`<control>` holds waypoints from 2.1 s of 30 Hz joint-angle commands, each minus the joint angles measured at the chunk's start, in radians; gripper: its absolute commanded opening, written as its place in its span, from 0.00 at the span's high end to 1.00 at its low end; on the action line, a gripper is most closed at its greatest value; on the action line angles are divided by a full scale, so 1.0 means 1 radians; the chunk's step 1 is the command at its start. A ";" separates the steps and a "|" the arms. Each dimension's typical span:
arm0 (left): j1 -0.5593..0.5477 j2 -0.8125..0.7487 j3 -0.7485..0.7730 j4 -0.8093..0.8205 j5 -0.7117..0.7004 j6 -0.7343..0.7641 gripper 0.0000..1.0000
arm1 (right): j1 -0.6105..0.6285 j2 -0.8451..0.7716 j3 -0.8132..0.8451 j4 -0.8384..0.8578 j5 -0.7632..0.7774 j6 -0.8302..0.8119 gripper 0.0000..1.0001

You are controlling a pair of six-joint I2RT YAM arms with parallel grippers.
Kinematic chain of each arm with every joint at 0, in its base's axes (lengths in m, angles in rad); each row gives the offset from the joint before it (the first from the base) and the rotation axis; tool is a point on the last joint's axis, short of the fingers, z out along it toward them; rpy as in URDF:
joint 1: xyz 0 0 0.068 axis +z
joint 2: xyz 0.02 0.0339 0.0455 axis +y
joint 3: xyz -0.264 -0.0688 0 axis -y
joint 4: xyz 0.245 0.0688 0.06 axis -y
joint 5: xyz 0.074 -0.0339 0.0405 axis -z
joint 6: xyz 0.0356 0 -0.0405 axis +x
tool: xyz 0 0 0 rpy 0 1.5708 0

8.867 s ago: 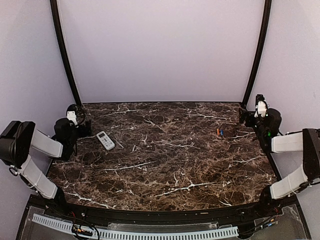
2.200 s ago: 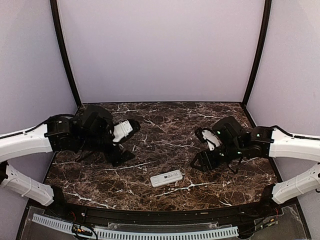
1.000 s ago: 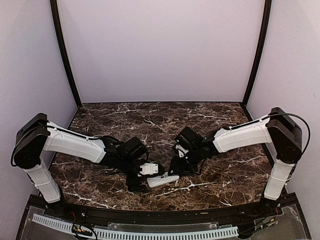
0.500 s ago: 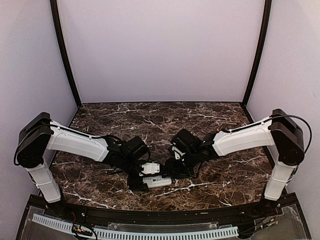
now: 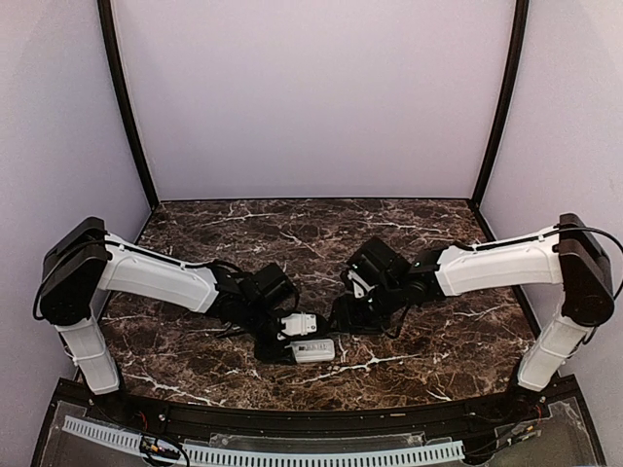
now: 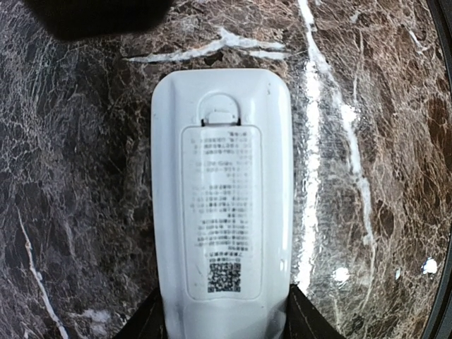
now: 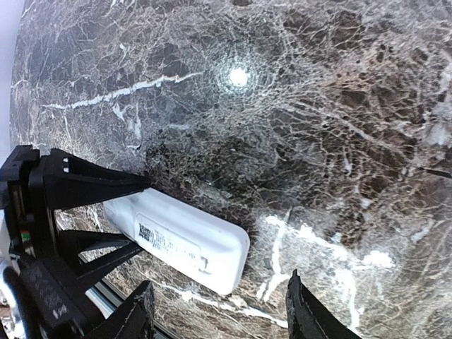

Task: Load the batteries into the remote control
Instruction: Pick up the remote control from the center of the board, then pass from the left arm to the right

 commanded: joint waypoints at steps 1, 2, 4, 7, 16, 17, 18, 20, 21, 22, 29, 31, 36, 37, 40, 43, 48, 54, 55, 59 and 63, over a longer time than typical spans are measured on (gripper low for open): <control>0.006 0.037 -0.064 -0.088 -0.069 -0.006 0.79 | -0.026 -0.059 -0.035 0.002 0.014 -0.021 0.41; 0.005 0.034 -0.063 -0.087 -0.069 -0.003 0.87 | -0.032 -0.064 -0.038 0.000 0.016 -0.026 0.41; 0.004 0.017 -0.066 -0.061 -0.097 -0.014 0.98 | -0.048 -0.072 -0.046 0.001 0.011 -0.041 0.41; 0.011 -0.057 -0.083 0.051 -0.191 -0.033 1.00 | -0.073 -0.111 -0.058 0.030 -0.013 -0.093 0.36; -0.004 -0.332 -0.083 0.375 -0.331 -0.033 1.00 | -0.107 -0.300 0.032 0.041 -0.083 -0.310 0.07; -0.014 -0.343 -0.079 0.388 -0.363 -0.010 1.00 | -0.106 -0.316 0.048 0.042 -0.083 -0.325 0.06; -0.020 -0.362 -0.078 0.412 -0.383 0.002 1.00 | -0.107 -0.330 0.063 0.046 -0.079 -0.332 0.06; -0.035 -0.385 -0.069 0.438 -0.434 0.031 1.00 | -0.106 -0.354 0.082 0.075 -0.067 -0.331 0.06; -0.043 -0.391 -0.061 0.445 -0.442 0.046 1.00 | -0.106 -0.361 0.086 0.102 -0.071 -0.327 0.07; -0.050 -0.400 -0.057 0.453 -0.453 0.050 1.00 | -0.106 -0.365 0.087 0.142 -0.085 -0.321 0.08; -0.084 -0.422 -0.026 0.490 -0.505 0.080 1.00 | -0.090 -0.312 0.115 0.289 -0.099 -0.299 0.26; -0.089 -0.430 -0.024 0.493 -0.510 0.081 1.00 | -0.082 -0.287 0.135 0.278 -0.107 -0.306 0.34; -0.089 -0.442 -0.029 0.510 -0.518 0.086 1.00 | -0.065 -0.264 0.160 0.266 -0.122 -0.318 0.54; -0.089 -0.444 -0.029 0.511 -0.519 0.085 1.00 | -0.064 -0.265 0.157 0.270 -0.127 -0.319 0.55; -0.090 -0.450 -0.030 0.511 -0.511 0.080 1.00 | -0.064 -0.272 0.140 0.284 -0.144 -0.316 0.64; -0.090 -0.454 -0.029 0.505 -0.494 0.075 1.00 | -0.064 -0.270 0.144 0.274 -0.151 -0.323 0.83; -0.090 -0.467 -0.011 0.469 -0.456 0.042 1.00 | -0.065 -0.275 0.168 0.234 -0.167 -0.374 0.95; -0.089 -0.523 0.044 0.298 -0.243 -0.080 0.21 | -0.066 -0.315 0.250 0.049 -0.227 -0.581 1.00; -0.088 -0.534 0.055 0.277 -0.221 -0.109 0.14 | -0.065 -0.324 0.267 0.004 -0.249 -0.628 1.00; -0.085 -0.578 0.111 0.124 -0.012 -0.151 0.04 | -0.066 -0.345 0.361 -0.179 -0.343 -0.784 1.00; -0.084 -0.580 0.171 0.026 0.061 -0.187 0.11 | -0.063 -0.334 0.445 -0.324 -0.404 -0.885 1.00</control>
